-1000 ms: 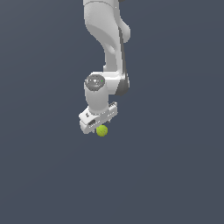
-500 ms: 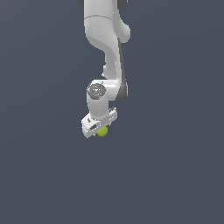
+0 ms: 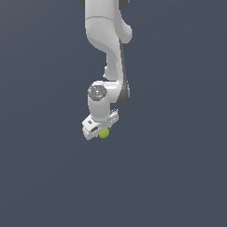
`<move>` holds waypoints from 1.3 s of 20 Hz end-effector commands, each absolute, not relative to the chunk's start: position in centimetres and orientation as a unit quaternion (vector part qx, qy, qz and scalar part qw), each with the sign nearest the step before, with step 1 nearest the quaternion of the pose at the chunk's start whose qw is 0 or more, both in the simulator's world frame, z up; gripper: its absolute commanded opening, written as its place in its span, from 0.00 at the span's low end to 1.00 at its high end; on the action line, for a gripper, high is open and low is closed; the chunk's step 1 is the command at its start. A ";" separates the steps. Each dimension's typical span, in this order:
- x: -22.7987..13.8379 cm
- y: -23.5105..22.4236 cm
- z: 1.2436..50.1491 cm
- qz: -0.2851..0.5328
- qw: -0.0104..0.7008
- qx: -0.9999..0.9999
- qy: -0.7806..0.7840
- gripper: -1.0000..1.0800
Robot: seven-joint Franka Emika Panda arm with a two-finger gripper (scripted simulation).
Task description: Pick up the object and move it to a goal position.
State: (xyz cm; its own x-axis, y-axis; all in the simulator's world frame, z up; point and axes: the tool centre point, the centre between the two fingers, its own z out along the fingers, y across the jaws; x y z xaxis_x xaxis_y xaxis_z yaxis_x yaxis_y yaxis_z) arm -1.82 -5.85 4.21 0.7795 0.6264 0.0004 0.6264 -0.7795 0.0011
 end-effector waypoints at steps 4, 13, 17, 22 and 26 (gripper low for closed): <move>-1.8 -5.7 4.3 0.000 0.000 0.943 0.332 0.00; -2.3 -0.9 6.8 0.000 0.001 0.943 0.332 0.00; -2.7 3.3 9.1 0.000 0.001 0.943 0.332 0.00; -3.0 8.3 11.8 0.000 0.001 0.943 0.333 0.00; -3.1 10.9 13.2 0.000 0.001 0.943 0.333 0.00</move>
State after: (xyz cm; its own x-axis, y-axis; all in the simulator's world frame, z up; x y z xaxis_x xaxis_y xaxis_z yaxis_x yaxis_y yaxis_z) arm -3.06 10.04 12.62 0.7773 0.6292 -0.0008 0.6292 -0.7773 0.0005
